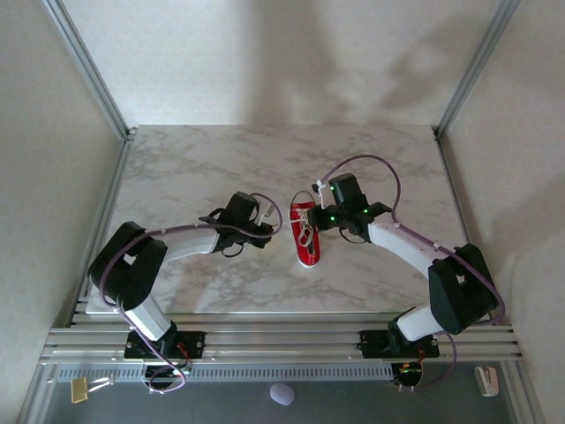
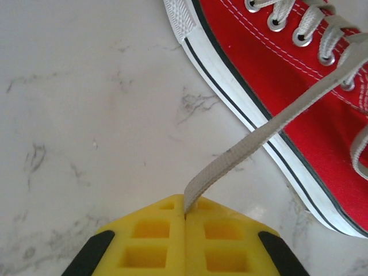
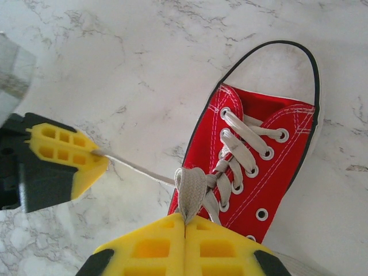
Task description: Tie the shoes
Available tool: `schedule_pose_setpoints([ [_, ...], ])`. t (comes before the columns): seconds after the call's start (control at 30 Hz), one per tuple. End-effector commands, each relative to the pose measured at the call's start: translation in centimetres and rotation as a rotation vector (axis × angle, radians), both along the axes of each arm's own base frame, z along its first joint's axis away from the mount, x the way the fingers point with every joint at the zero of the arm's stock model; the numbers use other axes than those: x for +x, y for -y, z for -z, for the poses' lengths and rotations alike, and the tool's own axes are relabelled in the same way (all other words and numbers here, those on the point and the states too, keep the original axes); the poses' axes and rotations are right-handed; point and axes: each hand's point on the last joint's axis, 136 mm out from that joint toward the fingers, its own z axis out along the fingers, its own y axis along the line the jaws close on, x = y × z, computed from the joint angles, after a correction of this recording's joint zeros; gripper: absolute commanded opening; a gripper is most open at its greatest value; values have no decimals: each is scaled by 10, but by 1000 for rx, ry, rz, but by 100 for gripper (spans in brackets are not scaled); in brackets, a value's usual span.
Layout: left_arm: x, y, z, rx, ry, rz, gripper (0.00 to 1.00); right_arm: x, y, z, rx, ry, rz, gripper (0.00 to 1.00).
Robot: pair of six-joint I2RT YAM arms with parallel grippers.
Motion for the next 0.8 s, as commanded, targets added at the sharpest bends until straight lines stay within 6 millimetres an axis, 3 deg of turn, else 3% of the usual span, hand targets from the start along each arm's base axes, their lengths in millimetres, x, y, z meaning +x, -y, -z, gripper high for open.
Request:
schedule_pose_setpoints([
  [0.0, 3, 0, -19, -93, 2, -115, 0, 3, -6, -13, 17, 15, -7, 0],
  [0.13, -6, 1, -19, -119, -33, -119, 0, 3, -6, -12, 17, 13, -10, 0],
  [0.4, -30, 9, 13, -152, -211, -180, 0, 1, -10, -16, 30, 26, -36, 0],
  [0.77, -61, 15, 25, -214, -316, -247, 0, -1, -9, -23, 45, 62, -49, 0],
])
